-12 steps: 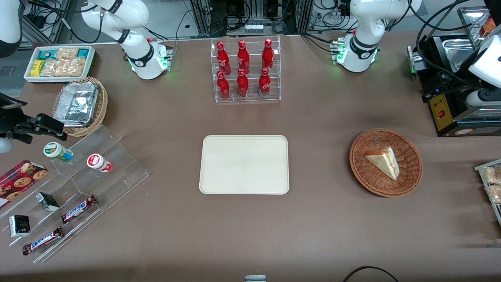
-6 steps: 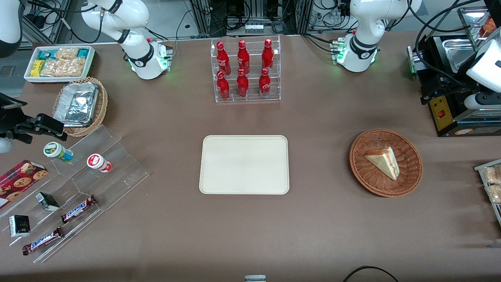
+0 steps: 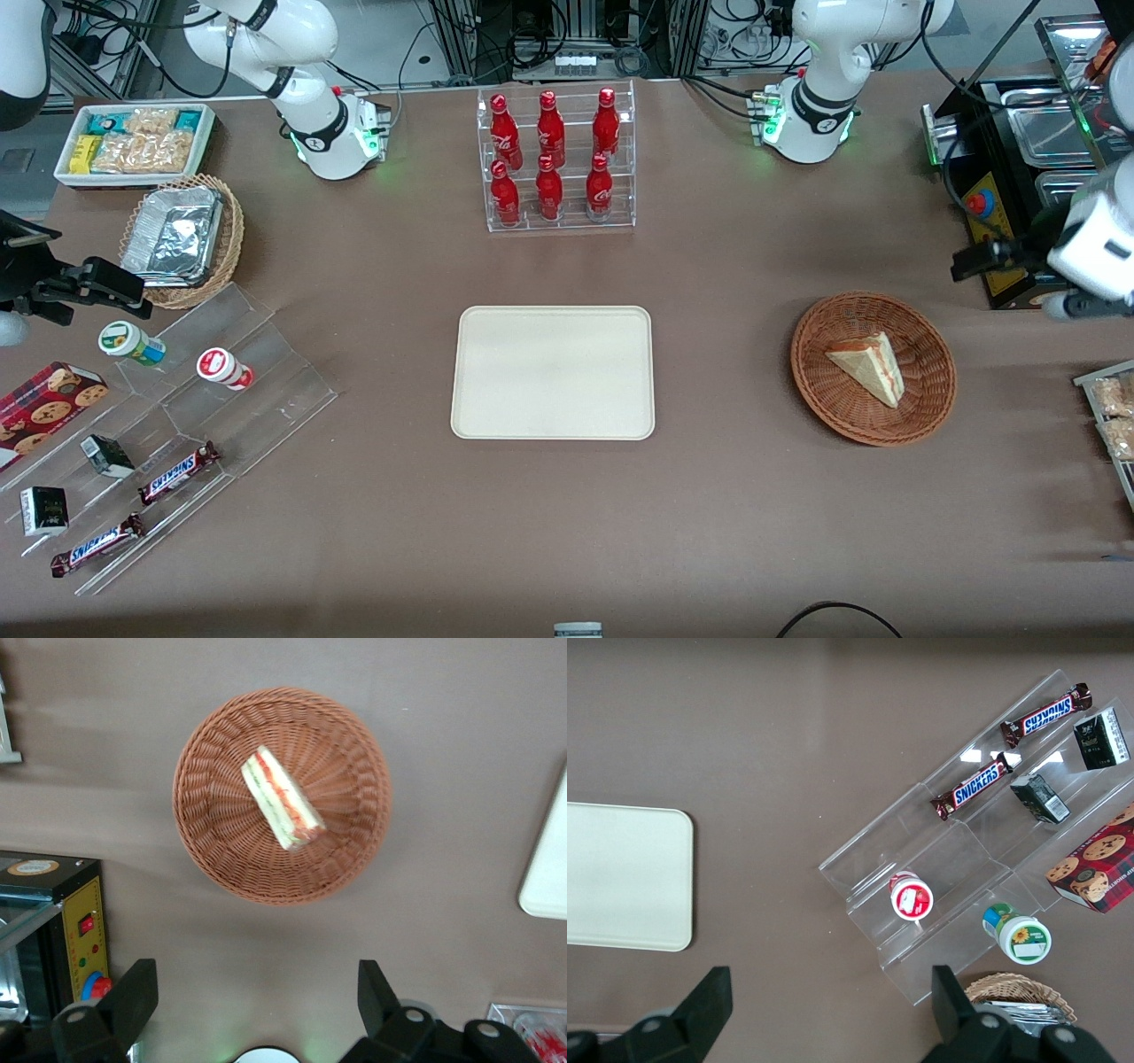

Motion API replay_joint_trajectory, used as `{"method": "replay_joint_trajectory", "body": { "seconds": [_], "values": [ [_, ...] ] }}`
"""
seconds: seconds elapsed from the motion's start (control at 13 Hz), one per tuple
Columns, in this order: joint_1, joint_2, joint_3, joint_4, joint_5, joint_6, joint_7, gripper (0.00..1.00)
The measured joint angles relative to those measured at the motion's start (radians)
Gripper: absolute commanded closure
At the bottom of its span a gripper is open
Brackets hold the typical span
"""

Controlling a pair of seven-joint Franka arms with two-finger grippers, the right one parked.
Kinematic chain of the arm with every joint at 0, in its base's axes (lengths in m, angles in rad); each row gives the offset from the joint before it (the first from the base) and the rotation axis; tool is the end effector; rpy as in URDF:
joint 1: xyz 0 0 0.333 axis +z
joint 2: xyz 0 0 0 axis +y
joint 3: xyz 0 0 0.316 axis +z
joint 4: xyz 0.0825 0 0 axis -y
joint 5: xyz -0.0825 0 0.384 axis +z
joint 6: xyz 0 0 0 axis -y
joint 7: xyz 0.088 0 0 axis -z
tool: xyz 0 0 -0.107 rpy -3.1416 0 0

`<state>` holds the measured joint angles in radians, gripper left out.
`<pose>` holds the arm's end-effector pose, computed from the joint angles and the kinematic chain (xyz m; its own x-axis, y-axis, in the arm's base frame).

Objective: Place sandwich from basket to tray
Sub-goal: 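Move the left gripper over the wicker basket toward the sandwich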

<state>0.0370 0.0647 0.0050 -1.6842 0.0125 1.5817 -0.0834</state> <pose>0.5637 0.0249 0.5360 0.9785 0.1244 -0.1648 0.1217 -0.9922 -0.0264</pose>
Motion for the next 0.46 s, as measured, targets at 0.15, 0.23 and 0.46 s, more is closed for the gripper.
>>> {"method": "replay_joint_trajectory", "body": {
  "seconds": [0.15,0.23,0.46],
  "values": [
    [0.026,0.009,0.003,-0.088,0.0,0.117,-0.043,0.01],
    [0.034,0.011,0.003,-0.135,0.0,0.178,-0.084,0.01],
    [0.035,0.018,-0.001,-0.265,0.0,0.323,-0.26,0.04]
  ]
}}
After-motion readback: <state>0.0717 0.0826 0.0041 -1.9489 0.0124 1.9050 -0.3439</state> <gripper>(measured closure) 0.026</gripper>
